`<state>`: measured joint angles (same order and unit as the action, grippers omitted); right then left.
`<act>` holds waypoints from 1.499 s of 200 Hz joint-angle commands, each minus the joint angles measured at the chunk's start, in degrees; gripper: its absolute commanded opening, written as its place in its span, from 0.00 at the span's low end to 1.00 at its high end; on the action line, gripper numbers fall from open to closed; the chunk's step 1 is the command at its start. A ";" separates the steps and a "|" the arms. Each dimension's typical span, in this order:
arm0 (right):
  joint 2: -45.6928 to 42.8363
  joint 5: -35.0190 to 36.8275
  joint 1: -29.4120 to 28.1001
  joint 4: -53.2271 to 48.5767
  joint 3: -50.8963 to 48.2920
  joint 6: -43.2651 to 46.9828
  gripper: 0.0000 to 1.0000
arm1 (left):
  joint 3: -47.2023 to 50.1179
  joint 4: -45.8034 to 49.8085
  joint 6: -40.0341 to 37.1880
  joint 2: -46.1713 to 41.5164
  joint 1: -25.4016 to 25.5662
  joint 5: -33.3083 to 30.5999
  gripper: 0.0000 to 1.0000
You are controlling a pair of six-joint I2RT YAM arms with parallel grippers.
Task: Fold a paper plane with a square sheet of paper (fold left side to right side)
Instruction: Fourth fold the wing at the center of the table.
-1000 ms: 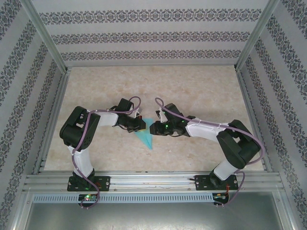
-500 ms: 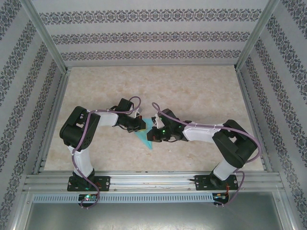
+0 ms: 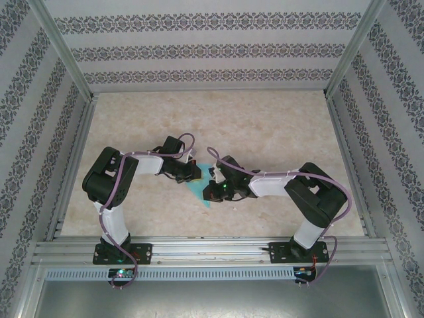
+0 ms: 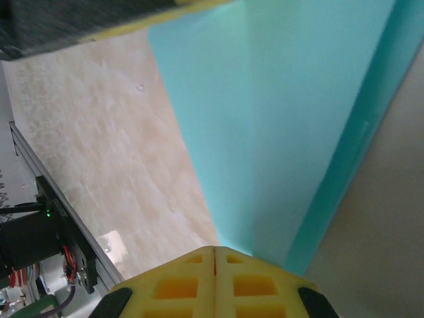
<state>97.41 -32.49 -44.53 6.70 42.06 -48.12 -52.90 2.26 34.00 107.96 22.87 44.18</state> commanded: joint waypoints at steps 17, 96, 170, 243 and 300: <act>0.66 -0.12 -0.97 -0.37 -1.19 -0.41 0.00 | 2.03 3.80 -1.59 3.45 0.34 -7.09 0.00; 1.21 0.04 -1.61 -2.51 -1.17 -0.13 0.00 | 2.00 4.22 -1.61 3.57 0.29 -7.18 0.00; 1.73 -0.42 -2.14 -2.66 -1.06 -0.11 0.00 | 1.92 4.25 -1.65 3.66 0.17 -7.18 0.00; 2.09 -0.03 -2.23 -2.93 -1.54 -0.27 0.00 | 1.68 4.44 -1.65 3.68 0.14 -7.18 0.00; 2.92 -0.34 -2.31 -2.83 -2.12 -0.76 0.00 | 1.59 4.59 -1.65 3.68 0.08 -7.36 0.00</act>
<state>98.96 -32.49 -46.02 5.65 41.43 -48.14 -52.90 2.28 34.02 107.96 22.87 44.16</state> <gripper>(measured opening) 0.065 0.045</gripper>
